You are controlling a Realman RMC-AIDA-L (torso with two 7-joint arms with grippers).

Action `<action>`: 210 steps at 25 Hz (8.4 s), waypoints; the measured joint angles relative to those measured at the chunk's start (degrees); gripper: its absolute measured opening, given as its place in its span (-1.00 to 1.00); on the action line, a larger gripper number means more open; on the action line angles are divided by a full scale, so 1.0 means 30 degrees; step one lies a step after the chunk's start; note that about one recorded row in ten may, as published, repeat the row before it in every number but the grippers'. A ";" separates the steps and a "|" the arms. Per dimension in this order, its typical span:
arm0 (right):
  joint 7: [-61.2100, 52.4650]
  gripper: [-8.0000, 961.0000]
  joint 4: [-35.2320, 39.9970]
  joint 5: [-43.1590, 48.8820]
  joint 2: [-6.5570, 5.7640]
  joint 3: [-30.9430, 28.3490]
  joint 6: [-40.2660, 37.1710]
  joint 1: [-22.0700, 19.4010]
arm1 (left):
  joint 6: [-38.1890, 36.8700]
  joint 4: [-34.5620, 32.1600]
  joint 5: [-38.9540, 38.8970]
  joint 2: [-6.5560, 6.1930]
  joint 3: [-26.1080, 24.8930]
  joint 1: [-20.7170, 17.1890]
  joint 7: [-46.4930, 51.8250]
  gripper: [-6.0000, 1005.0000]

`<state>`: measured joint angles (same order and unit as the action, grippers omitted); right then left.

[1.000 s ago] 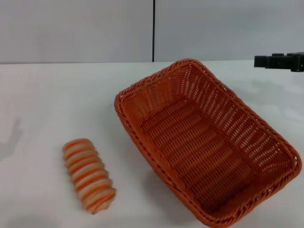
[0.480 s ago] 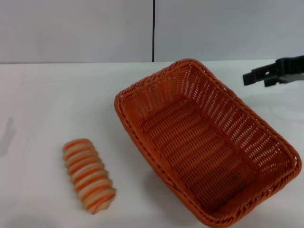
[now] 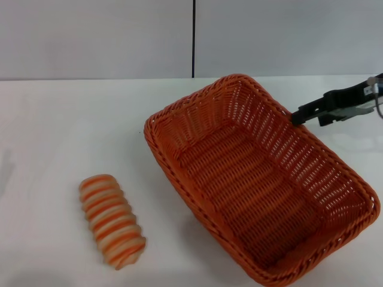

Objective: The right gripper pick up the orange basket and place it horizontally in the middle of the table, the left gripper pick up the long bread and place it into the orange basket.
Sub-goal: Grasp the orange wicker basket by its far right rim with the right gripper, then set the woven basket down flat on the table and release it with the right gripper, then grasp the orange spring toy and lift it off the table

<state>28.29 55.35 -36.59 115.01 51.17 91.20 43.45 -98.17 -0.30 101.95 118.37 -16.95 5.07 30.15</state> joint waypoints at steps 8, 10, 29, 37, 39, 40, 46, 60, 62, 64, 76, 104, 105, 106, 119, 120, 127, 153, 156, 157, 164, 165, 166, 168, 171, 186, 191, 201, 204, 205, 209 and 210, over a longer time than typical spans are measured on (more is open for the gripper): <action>0.1012 0.53 -0.2193 -0.0224 0.0119 -0.0086 -0.1067 0.0574 | 0.0054 0.0042 0.0001 0.0014 -0.0005 0.0013 -0.0011 0.68; 0.1223 0.53 -0.2511 -0.0225 0.0211 -0.0028 -0.1277 0.0760 | 0.0132 0.0075 0.0000 0.0010 -0.0006 0.0052 -0.0014 0.68; 0.1789 0.50 -0.4583 -0.0006 0.0421 0.0226 -0.2369 0.1872 | 0.0571 0.0013 0.0059 -0.0016 -0.0005 0.0116 -0.0031 0.68; 0.1784 0.49 -0.4544 0.0008 0.0429 0.0863 -0.2175 0.2032 | 0.0730 -0.0031 0.0045 -0.0050 -0.0004 0.0153 -0.0031 0.68; 0.1867 0.49 -0.4532 0.0007 0.0451 0.1048 -0.2229 0.2082 | 0.0826 -0.0035 0.0043 -0.0046 -0.0004 0.0177 -0.0031 0.68; 0.1938 0.39 -0.4528 0.0006 0.0467 0.1143 -0.2267 0.2109 | 0.0850 -0.0028 0.0045 -0.0044 -0.0004 0.0178 -0.0031 0.68; 0.3701 -0.16 -0.3835 -0.0120 0.0516 0.1475 -0.1799 0.2366 | 0.0911 -0.0004 0.0032 -0.0029 -0.0004 0.0036 -0.0030 0.68; 1.0237 -0.68 -0.2521 -0.0465 -0.0041 0.1834 -0.0799 0.4216 | -0.0240 -0.0042 0.0061 -0.0022 0.0013 -0.0850 -0.0030 0.68; 1.1017 -0.67 -0.2412 -0.0260 0.0058 0.2463 -0.0890 0.4343 | -0.0401 -0.0047 0.0050 -0.0020 0.0010 -0.1165 -0.0030 0.68; 1.1588 -0.66 -0.2083 -0.0014 0.0183 0.3045 -0.0979 0.4352 | -0.0443 -0.0053 0.0046 -0.0021 0.0008 -0.1246 -0.0030 0.68; 1.5964 -0.62 0.0296 0.0585 0.0947 0.5838 -0.1680 0.3855 | -0.0657 -0.0130 0.0028 -0.0051 -0.0005 -0.1775 -0.0030 0.68; 1.9834 -0.53 -0.1506 -0.2161 0.1453 0.9010 -0.5646 0.3793 | -0.0552 -0.0163 0.0048 -0.0049 -0.0005 -0.1751 -0.0030 0.68; 1.9651 -0.52 -0.1377 -0.2279 0.1452 0.9008 -0.5811 0.3726 | -0.0549 -0.0163 0.0047 -0.0049 -0.0005 -0.1751 -0.0030 0.68; 1.9201 -0.52 -0.1169 -0.2387 0.1461 0.9027 -0.6266 0.3582 | -0.0540 -0.0164 0.0043 -0.0034 -0.0004 -0.1749 -0.0030 0.68; 1.8806 -0.12 -0.1382 -0.3885 0.1505 1.0395 -0.6476 0.3199 | -0.0622 -0.0041 0.0034 -0.0022 -0.0003 -0.1638 -0.0030 0.68; 1.8797 -0.03 -0.1383 -0.3887 0.1505 1.0466 -0.6492 0.3155 | -0.0651 -0.0027 0.0046 -0.0021 0.0006 -0.1622 -0.0029 0.68; 1.7946 0.42 -0.0758 -0.3748 0.1438 1.0746 -0.6610 0.2718 | -0.0769 0.0037 0.0144 -0.0006 0.0160 -0.1604 -0.0030 0.68; 1.5448 0.42 1.0895 -1.0134 0.1379 0.9940 -0.7558 -0.5898 | -0.0572 -0.5495 0.0269 -0.0198 0.3726 0.0110 0.5758 0.68; 1.6055 0.42 1.2079 -1.4524 0.1363 0.9639 -0.8896 -0.9330 | -0.0360 -0.9565 0.0351 -0.0218 0.6109 0.0909 1.0252 0.68; 1.6055 0.42 1.2079 -1.4524 0.1363 0.9639 -0.8896 -0.9330 | -0.0360 -0.9565 0.0351 -0.0218 0.6109 0.0909 1.0252 0.68; 1.9439 0.42 1.0677 -2.2119 0.1393 0.8421 -0.9031 -1.3699 | 0.1138 -1.6162 0.3208 -0.0442 1.0371 0.2182 1.7316 0.68; 1.9715 0.42 1.0265 -2.2916 0.1387 0.8167 -0.8910 -1.4057 | 0.1126 -1.6655 0.3742 -0.0479 1.0662 0.2371 1.7791 0.68; 2.0047 0.42 0.9247 -2.4163 0.1389 0.7512 -0.8413 -1.4389 | 0.1043 -1.7228 0.4439 -0.0515 1.1051 0.2647 1.8388 0.68; 2.0135 0.42 0.8791 -2.4600 0.1392 0.7158 -0.8133 -1.4473 | 0.0834 -1.8241 0.6024 -0.0630 1.2040 0.3220 1.9570 0.68; 2.0291 0.42 0.7496 -2.5934 0.1411 0.5815 -0.6802 -1.4586 | 0.0414 -1.9407 0.8470 -0.0663 1.3599 0.4101 2.1204 0.68; 2.0796 0.42 0.6425 -2.6176 0.1386 0.5050 -0.6578 -1.4425 | 0.0088 -1.7389 1.0004 -0.0152 1.4742 0.5894 2.2438 0.67; 2.0911 0.42 0.6299 -2.6144 0.1360 0.4858 -0.6614 -1.4362 | 0.0763 -1.6598 1.0026 -0.0138 1.5217 0.5967 2.2233 0.66; 2.0976 0.42 0.4997 -2.5961 0.1332 0.4808 -0.6517 -1.3750 | 0.1656 -1.5091 1.0062 -0.0139 1.6049 0.6088 2.1678 0.65; 2.0993 0.42 0.4875 -2.5877 0.1301 0.4801 -0.6429 -1.3673 | 0.1832 -1.5047 1.0072 -0.0139 1.6183 0.6074 2.1649 0.65; 2.1000 0.42 0.4883 -2.5830 0.1301 0.4798 -0.6425 -1.3668 | 0.1903 -1.5026 1.0070 -0.0133 1.6221 0.6057 2.1603 0.64; 2.1008 0.42 0.4903 -2.5753 0.1299 0.4798 -0.6396 -1.3662 | 0.2119 -1.4763 1.0015 -0.0119 1.6326 0.6003 2.1270 0.64; 2.1009 0.42 0.4886 -2.5750 0.1299 0.4798 -0.6392 -1.3665 | 0.2204 -1.4677 1.0028 -0.0118 1.6328 0.6001 2.1181 0.64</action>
<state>91.32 70.00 -113.84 118.91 65.56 72.02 2.45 -91.56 -44.33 132.04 118.01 32.04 23.08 93.69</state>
